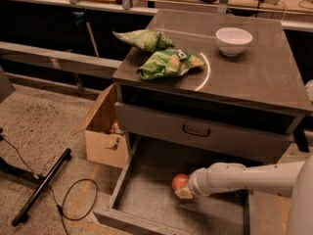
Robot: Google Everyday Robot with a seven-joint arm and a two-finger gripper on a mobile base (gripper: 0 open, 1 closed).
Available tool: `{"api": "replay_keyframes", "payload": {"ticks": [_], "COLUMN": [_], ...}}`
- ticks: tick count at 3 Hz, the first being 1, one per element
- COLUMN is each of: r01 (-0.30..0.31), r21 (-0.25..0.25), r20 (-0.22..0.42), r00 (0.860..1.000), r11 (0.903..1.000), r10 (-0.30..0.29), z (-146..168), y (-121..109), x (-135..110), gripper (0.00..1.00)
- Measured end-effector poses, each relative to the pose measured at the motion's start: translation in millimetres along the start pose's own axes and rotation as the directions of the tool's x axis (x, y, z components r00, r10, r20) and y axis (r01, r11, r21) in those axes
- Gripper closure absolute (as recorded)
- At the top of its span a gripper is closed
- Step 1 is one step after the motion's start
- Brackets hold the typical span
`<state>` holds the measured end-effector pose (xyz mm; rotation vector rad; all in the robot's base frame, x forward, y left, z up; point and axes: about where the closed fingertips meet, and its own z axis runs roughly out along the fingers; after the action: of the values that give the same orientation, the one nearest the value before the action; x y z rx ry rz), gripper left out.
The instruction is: Place apple into middle drawer
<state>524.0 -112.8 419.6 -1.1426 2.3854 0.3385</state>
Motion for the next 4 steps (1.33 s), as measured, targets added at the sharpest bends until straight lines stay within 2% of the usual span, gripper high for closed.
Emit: {"api": "replay_keyframes", "payload": {"ticks": [1,2,3,4], "r01": [0.029,0.060,0.090,0.075], "r21": [0.038,0.087,0.142,0.142], "r20": [-0.027,-0.047,-0.087,-0.129], "r00": [0.999,0.997,0.993,0.990], "r11": [0.9989,0.9945,0.9857,0.9870], "r10": [-0.028,-0.056,-0.079,-0.057], "z": [-40.1,-91.7,-153.1,-188.7], "y": [-14.3,-38.6,-73.1,-107.0], "x": [3.4,3.1,10.1,30.7], "gripper": [0.00,0.00,0.00,0.00]}}
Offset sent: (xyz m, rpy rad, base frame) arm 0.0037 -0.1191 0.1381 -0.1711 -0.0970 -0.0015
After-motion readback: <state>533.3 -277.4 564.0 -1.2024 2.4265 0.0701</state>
